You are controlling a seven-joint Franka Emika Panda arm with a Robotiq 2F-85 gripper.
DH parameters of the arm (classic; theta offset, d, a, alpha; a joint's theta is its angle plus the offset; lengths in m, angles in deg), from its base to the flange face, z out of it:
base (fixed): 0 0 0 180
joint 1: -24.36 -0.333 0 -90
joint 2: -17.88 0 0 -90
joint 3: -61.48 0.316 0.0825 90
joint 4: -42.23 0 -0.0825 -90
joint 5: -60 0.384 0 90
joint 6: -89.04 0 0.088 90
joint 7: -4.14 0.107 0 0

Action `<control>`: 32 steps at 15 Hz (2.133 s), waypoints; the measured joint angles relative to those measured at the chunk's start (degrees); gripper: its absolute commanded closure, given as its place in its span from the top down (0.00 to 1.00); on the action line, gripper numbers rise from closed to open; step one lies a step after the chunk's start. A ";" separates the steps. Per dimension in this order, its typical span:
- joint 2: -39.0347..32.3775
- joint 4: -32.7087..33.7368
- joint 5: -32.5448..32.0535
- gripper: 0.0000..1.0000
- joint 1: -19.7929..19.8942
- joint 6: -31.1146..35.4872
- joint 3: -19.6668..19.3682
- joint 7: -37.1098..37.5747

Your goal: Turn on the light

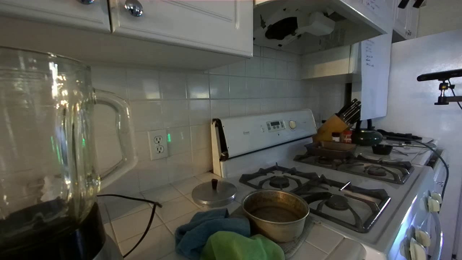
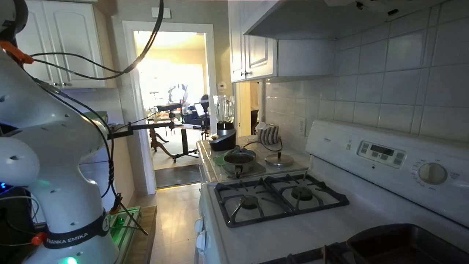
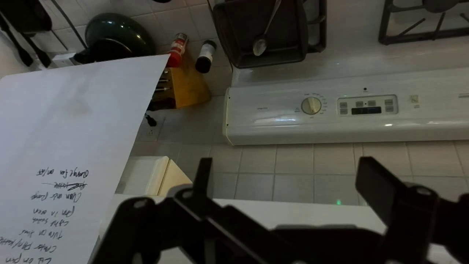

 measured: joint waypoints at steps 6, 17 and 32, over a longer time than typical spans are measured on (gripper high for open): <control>-0.30 -1.31 3.16 1.00 -0.15 7.66 -0.20 6.73; -0.58 -5.81 7.15 1.00 -0.14 25.77 -0.29 12.91; -4.92 -1.54 7.15 1.00 0.31 32.49 -0.97 11.16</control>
